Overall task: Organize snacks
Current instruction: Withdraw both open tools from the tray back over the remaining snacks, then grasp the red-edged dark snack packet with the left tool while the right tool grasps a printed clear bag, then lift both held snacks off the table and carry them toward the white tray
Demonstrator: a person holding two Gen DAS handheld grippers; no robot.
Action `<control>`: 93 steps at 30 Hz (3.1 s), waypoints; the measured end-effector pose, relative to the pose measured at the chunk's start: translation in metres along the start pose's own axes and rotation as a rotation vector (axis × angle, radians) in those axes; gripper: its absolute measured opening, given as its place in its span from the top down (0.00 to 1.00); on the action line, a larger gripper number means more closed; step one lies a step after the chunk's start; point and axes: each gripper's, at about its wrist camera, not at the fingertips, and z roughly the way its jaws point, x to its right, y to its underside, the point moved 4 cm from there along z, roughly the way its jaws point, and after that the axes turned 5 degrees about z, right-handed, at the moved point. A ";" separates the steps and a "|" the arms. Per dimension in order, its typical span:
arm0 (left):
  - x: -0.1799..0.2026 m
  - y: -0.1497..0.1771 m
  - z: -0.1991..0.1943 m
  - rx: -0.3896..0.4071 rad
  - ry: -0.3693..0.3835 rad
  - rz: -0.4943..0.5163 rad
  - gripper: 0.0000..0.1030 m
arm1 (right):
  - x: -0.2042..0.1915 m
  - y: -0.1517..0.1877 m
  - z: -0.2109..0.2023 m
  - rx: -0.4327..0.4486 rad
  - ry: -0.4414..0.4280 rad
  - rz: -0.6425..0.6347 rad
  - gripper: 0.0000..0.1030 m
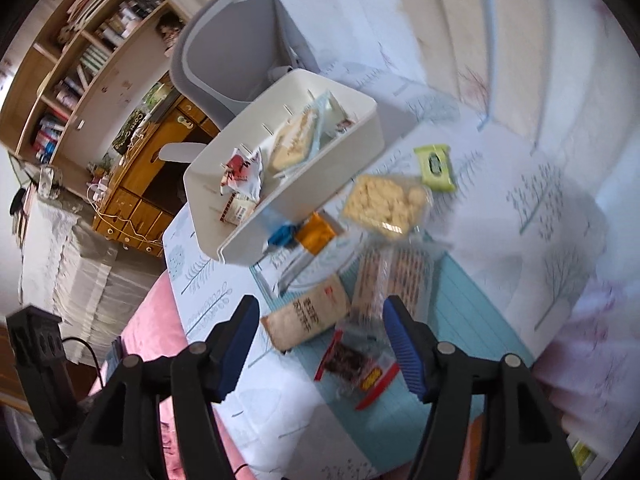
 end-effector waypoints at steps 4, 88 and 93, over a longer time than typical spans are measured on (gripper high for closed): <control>0.009 0.013 0.004 -0.007 -0.014 0.035 0.29 | 0.010 0.007 0.003 -0.036 -0.003 0.035 0.34; 0.063 0.041 0.181 -0.079 -0.334 -0.334 0.53 | 0.081 -0.041 0.201 -0.822 0.128 0.189 0.31; 0.058 0.053 0.172 -0.081 -0.323 -0.353 0.53 | 0.090 -0.033 0.190 -0.842 0.124 0.208 0.37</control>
